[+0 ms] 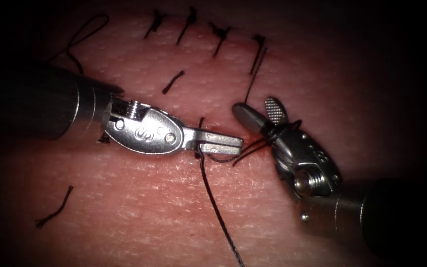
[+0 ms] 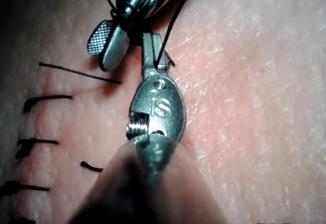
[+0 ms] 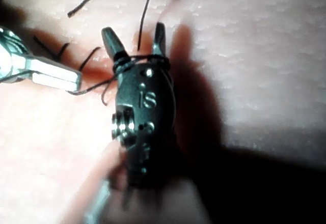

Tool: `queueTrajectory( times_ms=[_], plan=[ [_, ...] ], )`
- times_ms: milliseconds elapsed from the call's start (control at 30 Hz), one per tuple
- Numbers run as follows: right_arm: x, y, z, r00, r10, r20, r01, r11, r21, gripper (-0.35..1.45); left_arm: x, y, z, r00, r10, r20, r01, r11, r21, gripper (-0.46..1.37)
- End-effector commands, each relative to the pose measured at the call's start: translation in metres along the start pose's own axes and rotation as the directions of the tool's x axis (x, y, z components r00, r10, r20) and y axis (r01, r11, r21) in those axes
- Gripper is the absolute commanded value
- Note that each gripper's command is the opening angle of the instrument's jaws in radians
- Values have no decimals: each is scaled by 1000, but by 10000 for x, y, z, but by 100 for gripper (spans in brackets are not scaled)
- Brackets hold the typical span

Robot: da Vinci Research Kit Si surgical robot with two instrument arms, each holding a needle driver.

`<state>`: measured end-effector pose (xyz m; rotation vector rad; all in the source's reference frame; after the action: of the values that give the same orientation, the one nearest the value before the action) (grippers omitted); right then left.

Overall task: Wound Closure
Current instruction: Pick up the short suture end with the right jaws.

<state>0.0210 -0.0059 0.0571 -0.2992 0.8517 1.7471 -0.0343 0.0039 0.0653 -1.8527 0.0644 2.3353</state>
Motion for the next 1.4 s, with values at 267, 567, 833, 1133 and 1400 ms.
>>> queueTrajectory(
  times_ms=[267, 567, 833, 1133, 1400],
  plan=[
    [9, 6, 26, 1000, 1, 2, -1, 1000, 5, 116, 0, -1, 3, 1000, -2, 1, 2, 1000, 1, -35],
    [14, 9, 40, 1000, 4, 9, -4, 1000, 22, 113, 1, -2, 4, 1000, -2, 2, 2, 1000, 2, -35],
    [17, 6, 53, 1000, 5, 26, -7, 998, 68, 111, 1, -2, 5, 1000, -3, 2, 3, 1000, 2, -35],
    [13, -6, 59, 999, 5, 37, -9, 996, 94, 98, 1, -2, 5, 1000, -3, 2, 3, 1000, 2, -35],
    [11, -7, 60, 999, 10, 46, -15, 993, 118, -35, 2, -2, 4, 1000, -3, 2, 3, 1000, 2, -35]
  ],
)
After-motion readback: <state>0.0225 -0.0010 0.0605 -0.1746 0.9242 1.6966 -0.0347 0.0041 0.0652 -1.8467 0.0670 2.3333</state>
